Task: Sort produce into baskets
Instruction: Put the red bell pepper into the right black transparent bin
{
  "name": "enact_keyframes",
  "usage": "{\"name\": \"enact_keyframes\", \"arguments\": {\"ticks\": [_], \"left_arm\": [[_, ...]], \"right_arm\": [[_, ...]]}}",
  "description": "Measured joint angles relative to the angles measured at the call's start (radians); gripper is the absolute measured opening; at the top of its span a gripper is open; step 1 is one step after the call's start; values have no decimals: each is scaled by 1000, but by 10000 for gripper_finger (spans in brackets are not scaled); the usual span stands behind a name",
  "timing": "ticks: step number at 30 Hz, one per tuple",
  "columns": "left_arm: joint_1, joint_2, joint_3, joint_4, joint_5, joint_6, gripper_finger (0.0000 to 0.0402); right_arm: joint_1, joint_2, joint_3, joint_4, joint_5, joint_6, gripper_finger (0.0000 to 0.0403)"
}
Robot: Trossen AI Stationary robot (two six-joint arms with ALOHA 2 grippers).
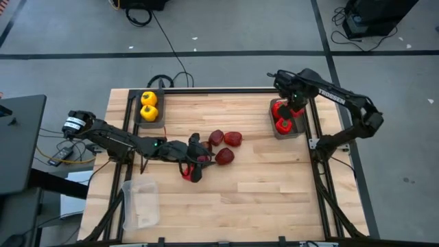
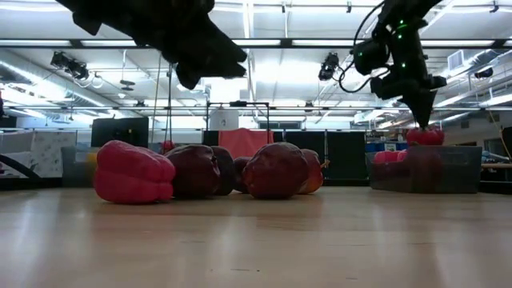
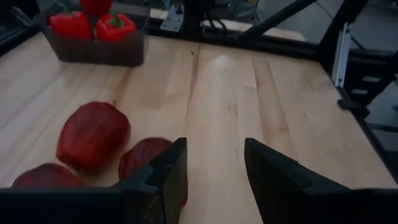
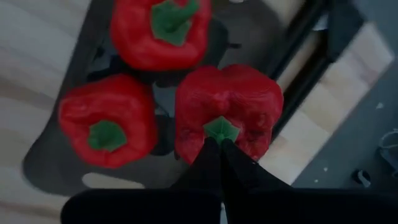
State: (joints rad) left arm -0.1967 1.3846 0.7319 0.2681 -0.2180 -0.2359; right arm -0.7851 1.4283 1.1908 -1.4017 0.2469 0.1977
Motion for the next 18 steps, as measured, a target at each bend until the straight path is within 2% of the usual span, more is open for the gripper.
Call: {"name": "enact_keyframes", "arguments": {"ticks": [4, 18], "left_arm": [[0, 0, 0, -26, 0, 0, 165], [0, 0, -1, -75, 0, 23, 165]], "right_arm": [[-1, 30, 0, 6, -48, -17, 2], [-10, 147, -29, 113, -69, -14, 4]]}}
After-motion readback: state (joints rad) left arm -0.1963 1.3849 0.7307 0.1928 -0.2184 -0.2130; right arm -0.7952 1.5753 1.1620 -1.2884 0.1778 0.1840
